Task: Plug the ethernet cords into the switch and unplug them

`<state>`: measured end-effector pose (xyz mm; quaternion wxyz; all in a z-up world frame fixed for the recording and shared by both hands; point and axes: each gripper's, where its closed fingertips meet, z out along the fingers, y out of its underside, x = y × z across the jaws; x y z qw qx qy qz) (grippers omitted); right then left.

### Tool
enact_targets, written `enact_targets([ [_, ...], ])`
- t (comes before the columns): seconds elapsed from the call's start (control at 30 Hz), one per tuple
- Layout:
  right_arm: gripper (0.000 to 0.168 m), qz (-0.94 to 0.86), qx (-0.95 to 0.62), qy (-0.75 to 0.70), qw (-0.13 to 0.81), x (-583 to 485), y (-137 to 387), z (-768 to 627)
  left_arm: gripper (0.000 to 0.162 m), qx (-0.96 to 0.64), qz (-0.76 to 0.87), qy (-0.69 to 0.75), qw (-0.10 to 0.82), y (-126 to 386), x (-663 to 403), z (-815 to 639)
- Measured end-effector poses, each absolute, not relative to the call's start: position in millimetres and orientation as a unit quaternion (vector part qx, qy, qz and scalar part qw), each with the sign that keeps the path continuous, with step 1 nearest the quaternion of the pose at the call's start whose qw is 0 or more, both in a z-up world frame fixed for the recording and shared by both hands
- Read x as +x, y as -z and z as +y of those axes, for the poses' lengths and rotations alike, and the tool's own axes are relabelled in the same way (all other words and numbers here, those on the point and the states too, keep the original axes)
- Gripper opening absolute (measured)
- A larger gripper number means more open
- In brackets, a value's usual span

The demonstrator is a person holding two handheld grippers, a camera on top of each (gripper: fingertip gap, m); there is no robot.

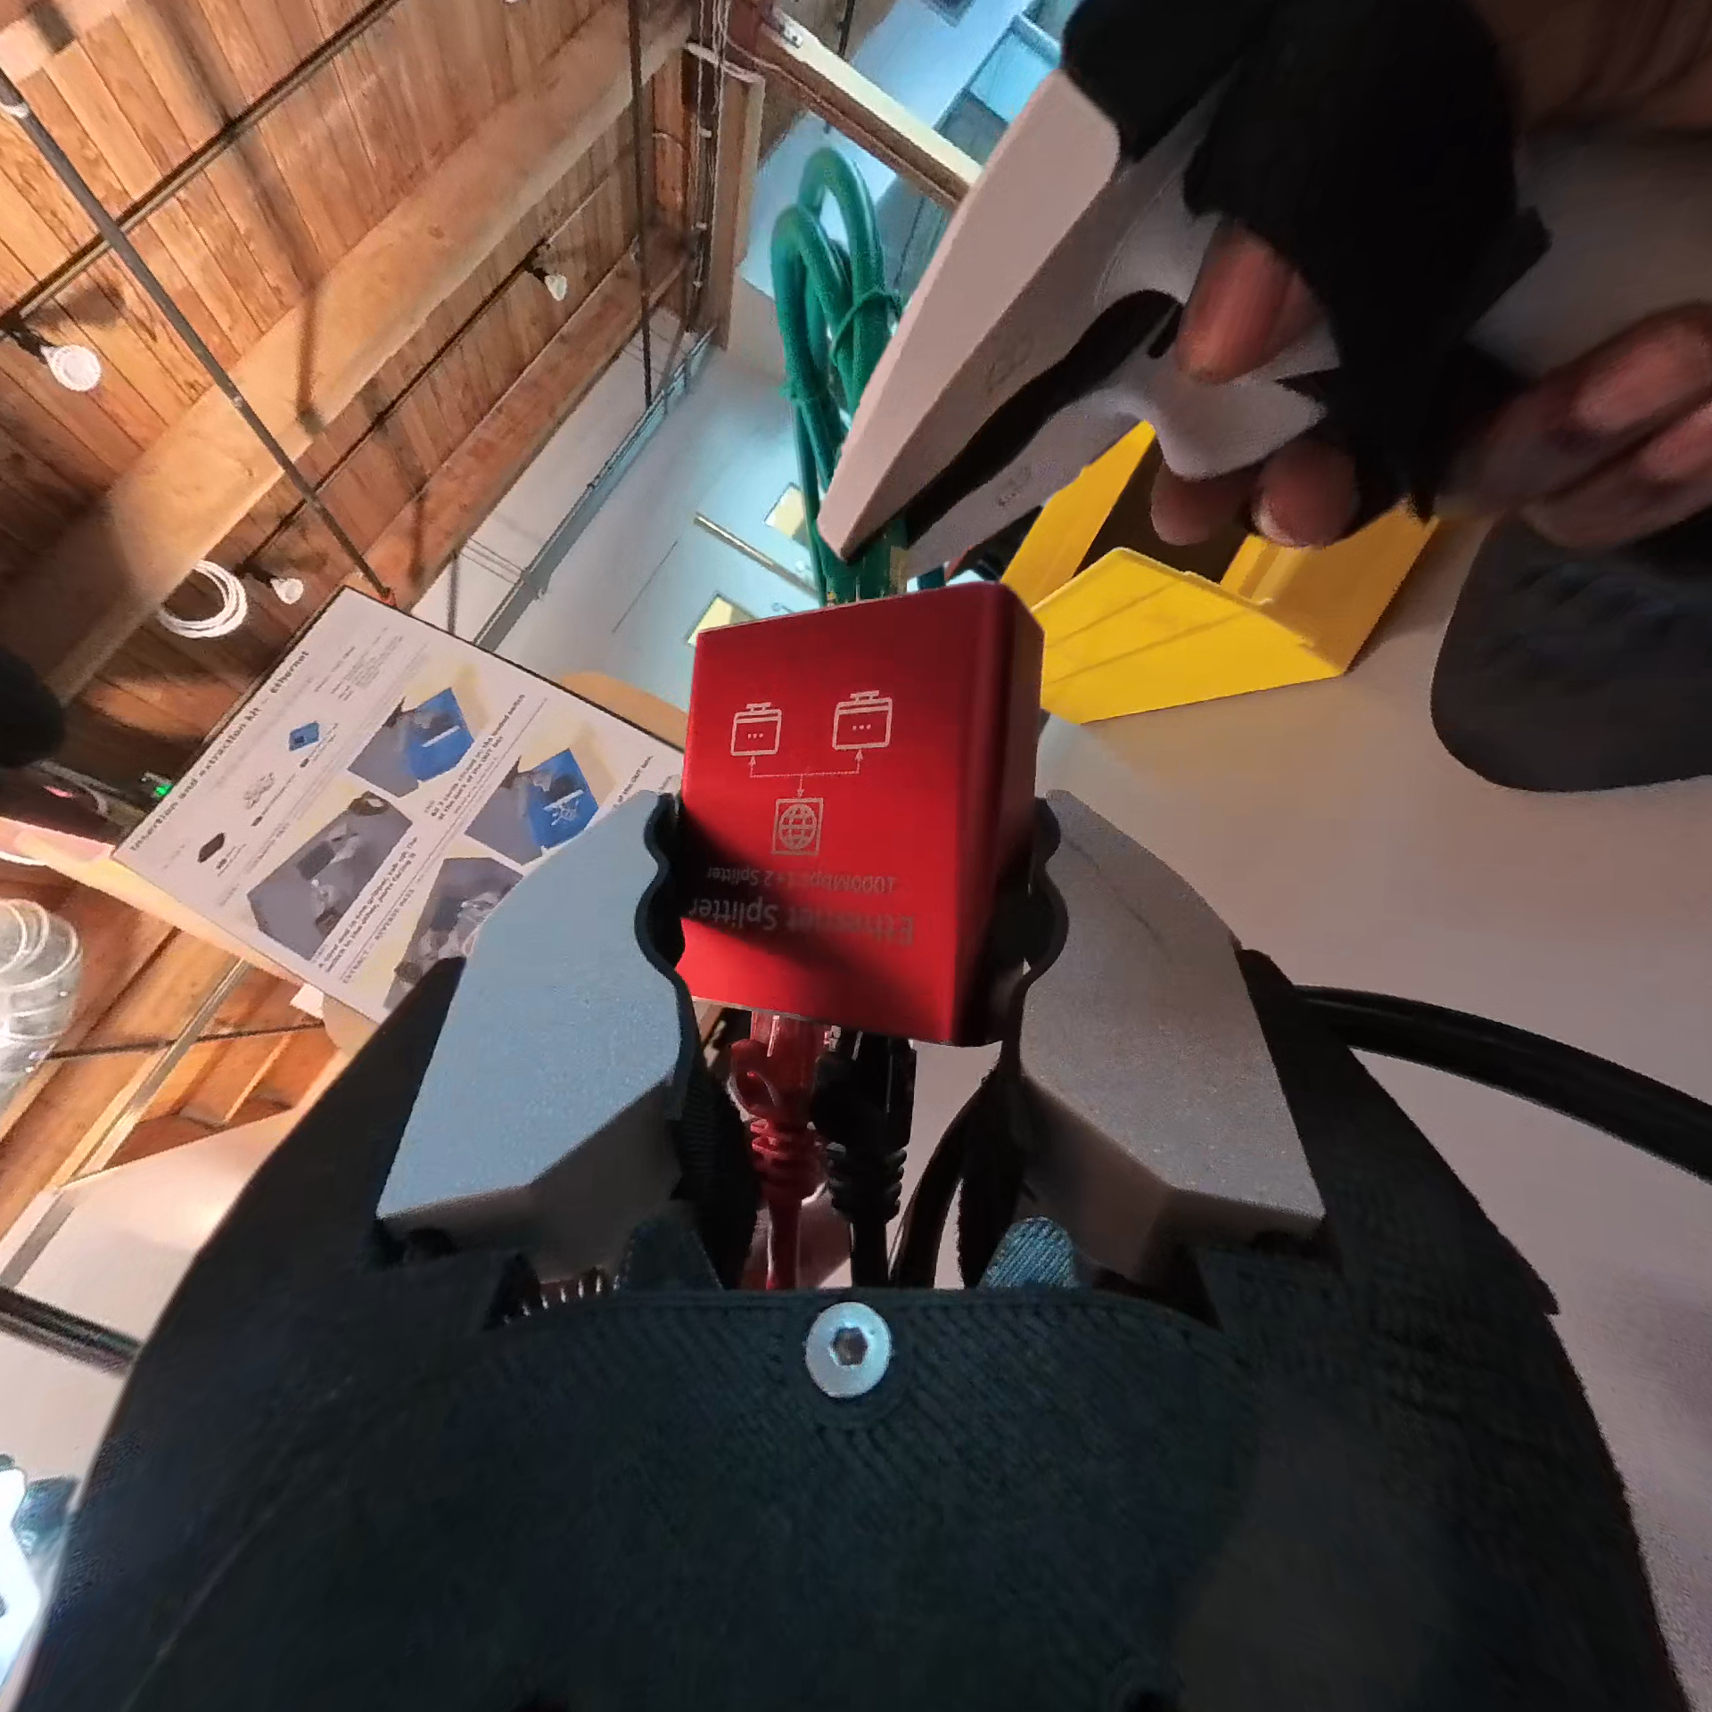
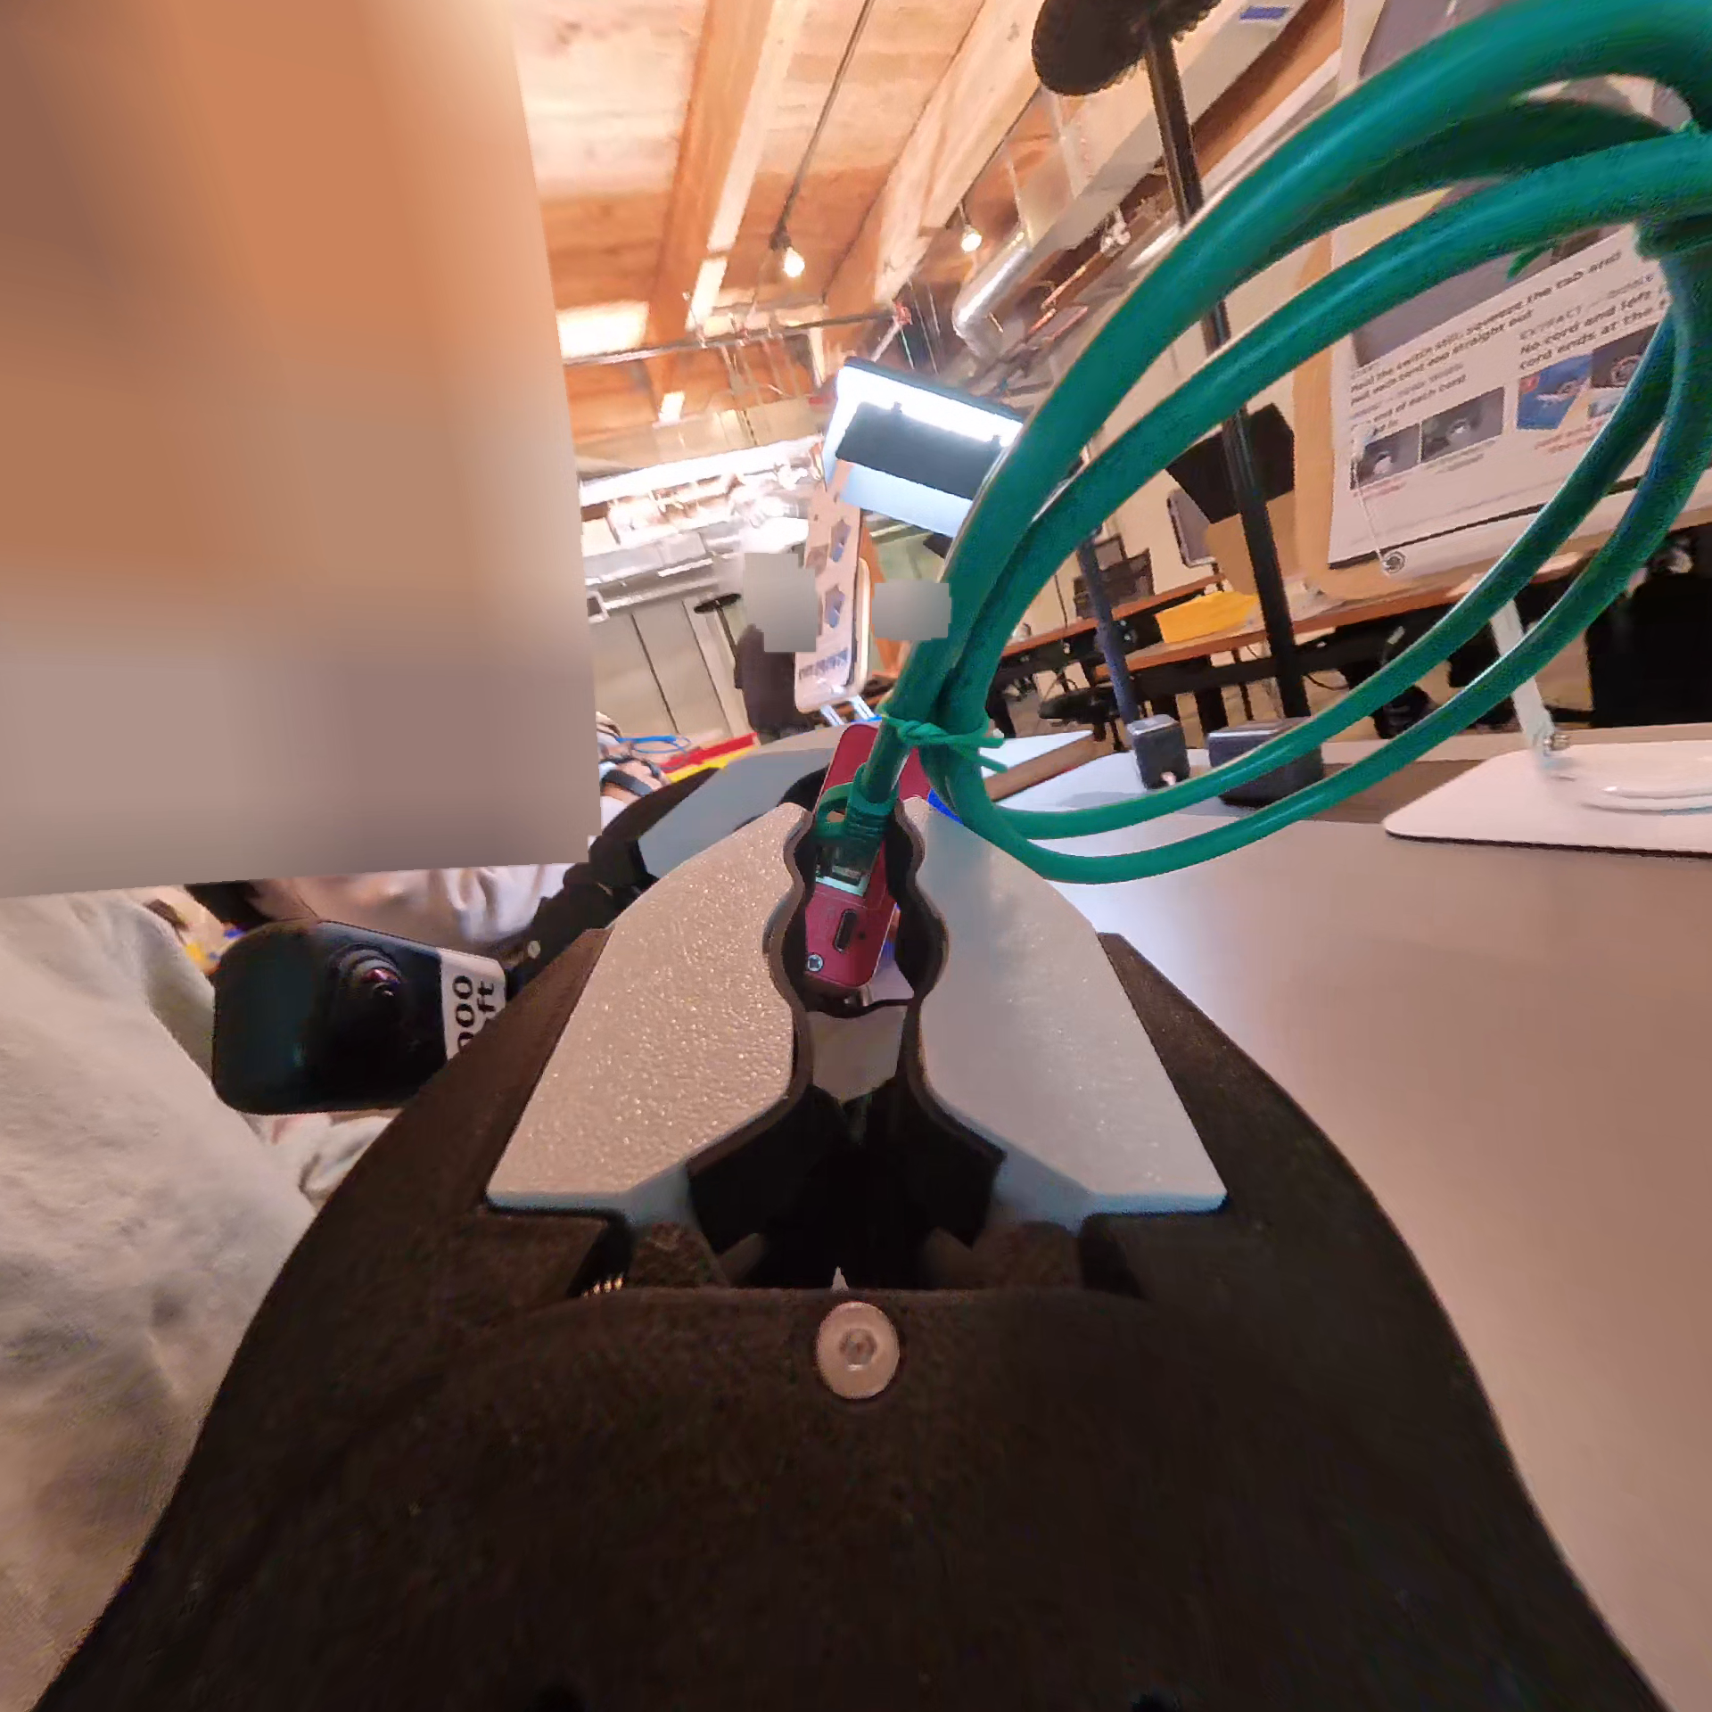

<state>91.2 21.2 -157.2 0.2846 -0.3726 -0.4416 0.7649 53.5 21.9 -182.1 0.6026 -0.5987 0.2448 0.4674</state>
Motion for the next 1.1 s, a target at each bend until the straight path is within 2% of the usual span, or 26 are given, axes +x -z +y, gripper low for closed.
enact_targets([
  [0.13,0.014,-0.414,-0.377,-0.78,0.278,89.1,157.0,23.5,0.071,-0.613,0.238,-0.445,0.608,185.1,52.1,24.0],
  [0.33,0.015,-0.471,-0.349,-0.718,0.376,90.7,151.8,18.0,0.071,-0.609,0.227,-0.397,0.648,182.4,56.4,22.8],
  [0.57,0.013,-0.361,-0.38,-0.807,0.273,85.6,152.7,23.1,0.071,-0.607,0.221,-0.456,0.612,182.2,49.1,20.0],
  [0.6,0.013,-0.382,-0.386,-0.787,0.294,83.4,154.9,23.0,0.071,-0.611,0.221,-0.462,0.603,184.4,47.0,19.3],
  [0.7,0.016,-0.523,-0.359,-0.64,0.434,82.2,156.6,18.4,0.071,-0.596,0.219,-0.489,0.599,181.1,45.4,15.6],
  [0.73,0.016,-0.535,-0.351,-0.627,0.444,83.7,153.0,16.3,0.071,-0.589,0.216,-0.492,0.604,177.4,47.0,14.2],
  [0.8,0.015,-0.512,-0.353,-0.667,0.41,86.4,147.5,14.2,0.072,-0.581,0.212,-0.486,0.617,173.6,50.2,13.3],
  [0.9,0.013,-0.393,-0.358,-0.791,0.303,88.3,143.3,18.7,0.072,-0.592,0.202,-0.46,0.631,174.8,50.9,14.6],
  [0.97,0.013,-0.174,-0.313,-0.898,0.256,113.2,114.0,72.3,0.071,-0.617,0.171,-0.448,0.625,186.3,30.4,5.1],
  [1.0,0.013,-0.144,-0.319,-0.901,0.257,118.2,112.8,95.8,0.071,-0.609,0.141,-0.429,0.652,177.9,24.0,-1.5],
  [1.03,0.013,-0.213,-0.354,-0.858,0.306,110.5,123.4,97.5,0.071,-0.599,0.123,-0.403,0.681,166.1,24.4,-4.7],
  [1.1,0.013,-0.346,-0.394,-0.789,0.32,97.1,146.0,77.7,0.071,-0.597,0.118,-0.395,0.688,161.1,22.2,0.4],
])
